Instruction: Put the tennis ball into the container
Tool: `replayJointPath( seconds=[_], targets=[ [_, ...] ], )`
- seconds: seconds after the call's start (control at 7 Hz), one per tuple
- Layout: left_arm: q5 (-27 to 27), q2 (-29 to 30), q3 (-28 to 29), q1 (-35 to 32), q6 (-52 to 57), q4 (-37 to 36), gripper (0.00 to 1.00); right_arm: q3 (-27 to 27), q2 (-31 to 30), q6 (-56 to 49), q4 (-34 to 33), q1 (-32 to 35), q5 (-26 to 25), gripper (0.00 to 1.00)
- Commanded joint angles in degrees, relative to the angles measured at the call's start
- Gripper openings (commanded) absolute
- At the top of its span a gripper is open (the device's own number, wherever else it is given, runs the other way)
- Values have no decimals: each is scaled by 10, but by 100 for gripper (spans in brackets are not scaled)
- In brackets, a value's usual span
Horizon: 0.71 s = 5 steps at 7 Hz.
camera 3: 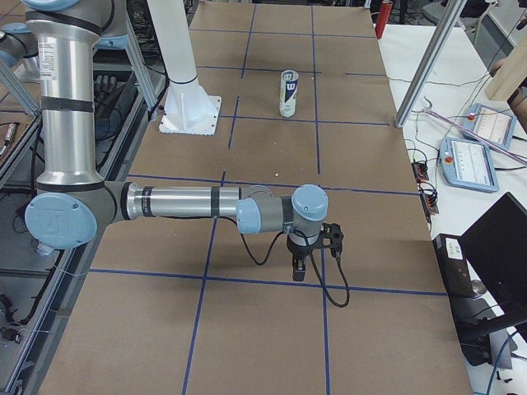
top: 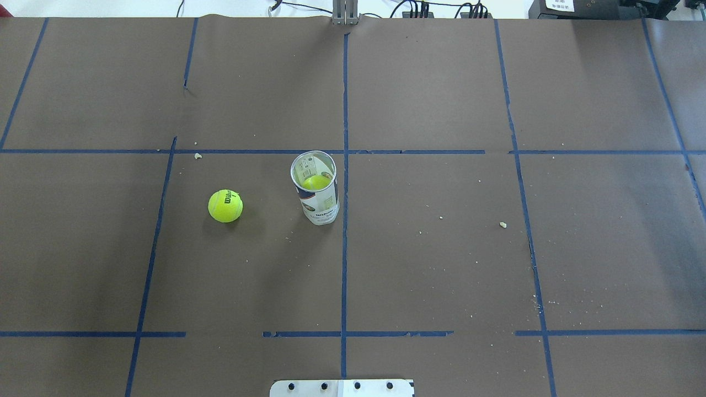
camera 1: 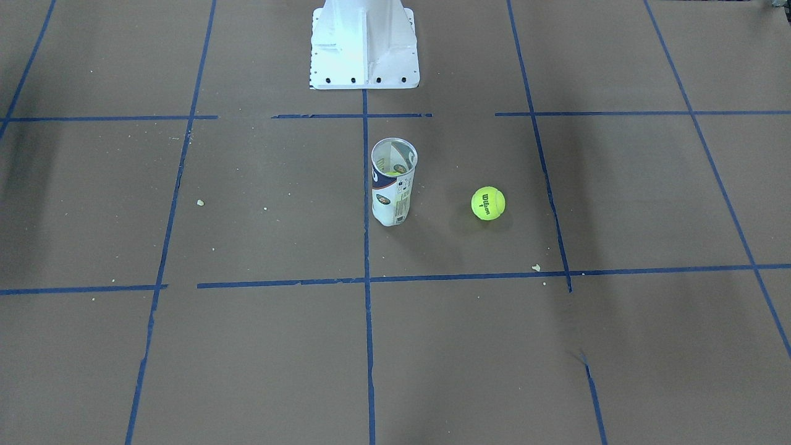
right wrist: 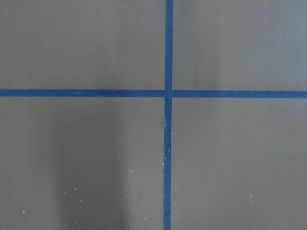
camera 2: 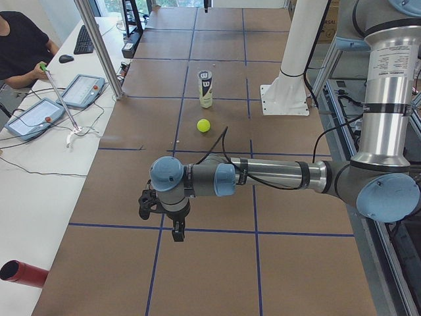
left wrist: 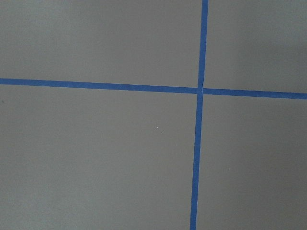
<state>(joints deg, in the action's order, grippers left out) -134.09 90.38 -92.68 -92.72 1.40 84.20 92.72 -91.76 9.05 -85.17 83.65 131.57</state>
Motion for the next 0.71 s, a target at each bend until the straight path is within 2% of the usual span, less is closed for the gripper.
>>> replayJointPath(
  seconds=[0.0, 0.29, 0.57],
  targets=[
    [-2, 5, -7, 2, -3, -1, 100, 0, 0, 0, 0, 0, 0, 100],
    [-1, 40, -70, 10, -18, -10, 100, 0, 0, 0, 0, 0, 0, 100],
    [-3, 75, -212, 115, -213, -51, 100, 0, 0, 0, 0, 0, 0, 100]
  ],
)
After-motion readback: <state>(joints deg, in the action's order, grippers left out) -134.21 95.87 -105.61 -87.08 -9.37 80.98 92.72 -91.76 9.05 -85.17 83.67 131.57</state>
